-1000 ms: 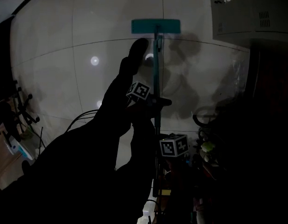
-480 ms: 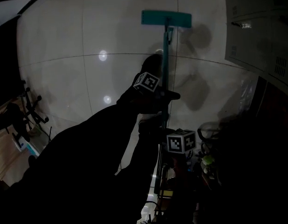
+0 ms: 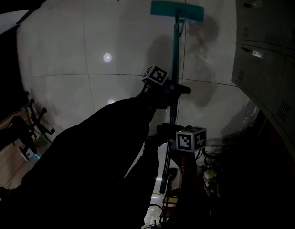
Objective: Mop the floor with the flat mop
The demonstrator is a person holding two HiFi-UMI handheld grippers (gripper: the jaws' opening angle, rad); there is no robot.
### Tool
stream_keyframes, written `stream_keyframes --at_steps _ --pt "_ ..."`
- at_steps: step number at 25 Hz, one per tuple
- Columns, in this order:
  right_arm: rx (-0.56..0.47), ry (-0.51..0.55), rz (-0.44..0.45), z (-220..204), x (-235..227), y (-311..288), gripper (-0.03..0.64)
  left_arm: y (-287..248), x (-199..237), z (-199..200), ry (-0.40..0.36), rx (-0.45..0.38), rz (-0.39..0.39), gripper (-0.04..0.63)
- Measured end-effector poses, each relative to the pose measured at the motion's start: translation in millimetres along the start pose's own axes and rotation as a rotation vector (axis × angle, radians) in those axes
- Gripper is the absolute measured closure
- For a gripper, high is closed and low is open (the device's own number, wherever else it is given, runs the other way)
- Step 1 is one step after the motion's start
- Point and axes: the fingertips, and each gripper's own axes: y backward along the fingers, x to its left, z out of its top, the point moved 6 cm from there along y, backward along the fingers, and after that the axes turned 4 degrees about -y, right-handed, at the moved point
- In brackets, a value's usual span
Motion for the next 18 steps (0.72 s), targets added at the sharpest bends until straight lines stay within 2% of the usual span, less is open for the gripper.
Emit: stream_keyframes --at_steps 5,11,15,18 --pt "0.000 0.020 -0.027 52.7 -0.6 0.0 0.494 4.1 -18.5 52.4 -0.024 -0.014 -0.015 0.578" --pt "-0.009 0.041 -0.051 93.2 4.2 -4.6 0.499 13.1 -34.7 91.0 -0.057 -0.033 -0.026 0.578" --pt "-0.013 0.047 -0.040 95.7 10.2 -2.8 0.495 15.3 -40.6 92.7 -0.069 -0.047 -0.020 0.575" --pt "-0.023 0.048 -0.026 78.5 15.7 -1.0 0.494 15.2 -42.7 75.5 -0.081 -0.040 -0.013 0.574"
